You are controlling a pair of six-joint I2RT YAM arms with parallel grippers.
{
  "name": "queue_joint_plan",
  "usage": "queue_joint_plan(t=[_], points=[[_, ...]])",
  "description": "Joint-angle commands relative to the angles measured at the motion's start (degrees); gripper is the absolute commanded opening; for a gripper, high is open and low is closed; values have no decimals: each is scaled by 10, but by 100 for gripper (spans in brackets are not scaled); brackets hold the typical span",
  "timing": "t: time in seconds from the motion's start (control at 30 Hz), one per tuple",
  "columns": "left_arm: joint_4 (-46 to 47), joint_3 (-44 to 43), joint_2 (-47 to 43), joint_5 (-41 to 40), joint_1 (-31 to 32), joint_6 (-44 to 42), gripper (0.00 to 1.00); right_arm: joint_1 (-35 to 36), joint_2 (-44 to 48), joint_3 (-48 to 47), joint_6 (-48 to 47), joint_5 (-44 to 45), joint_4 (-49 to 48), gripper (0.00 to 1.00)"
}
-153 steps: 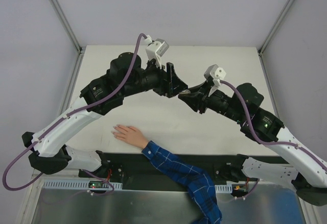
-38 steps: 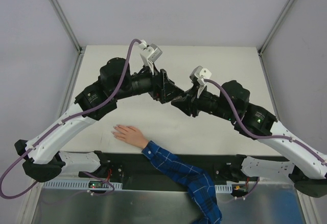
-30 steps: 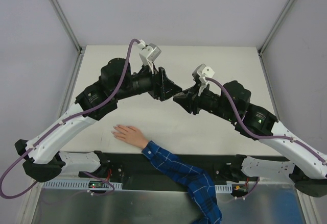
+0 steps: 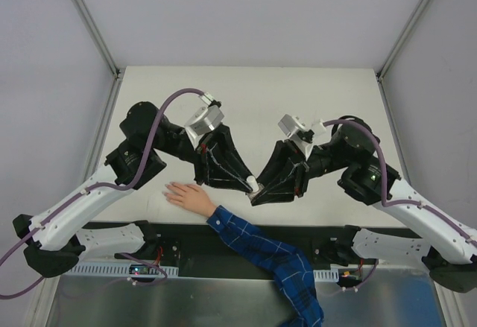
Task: Paint the nails
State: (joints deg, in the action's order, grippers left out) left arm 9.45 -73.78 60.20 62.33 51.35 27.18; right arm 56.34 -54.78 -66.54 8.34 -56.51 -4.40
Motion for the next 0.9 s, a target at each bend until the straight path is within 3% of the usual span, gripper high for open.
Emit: queue_joint_plan(t=[0.0, 0.1, 0.23, 0.43, 0.53, 0.6, 0.87], points=[[-35, -18, -6, -67, -6, -8, 58, 13, 20, -47, -115, -25, 76, 0], [-92, -33, -25, -127, -7, -39, 76, 12, 14, -66, -161, 75, 175, 0], [-177, -59, -37, -238, -7, -64, 80, 14, 4, -88, -195, 254, 244, 0], [-308, -132, -6, -418, -7, -72, 75, 42, -9, -93, -196, 479, 244, 0], [-332, -153, 12, -458, -7, -75, 69, 48, -6, -77, -198, 532, 221, 0], [-343, -161, 21, -465, -7, -70, 59, 51, -1, -64, -194, 545, 208, 0], [-344, -169, 57, -448, -7, -56, 60, 55, 0, -60, -194, 601, 193, 0]])
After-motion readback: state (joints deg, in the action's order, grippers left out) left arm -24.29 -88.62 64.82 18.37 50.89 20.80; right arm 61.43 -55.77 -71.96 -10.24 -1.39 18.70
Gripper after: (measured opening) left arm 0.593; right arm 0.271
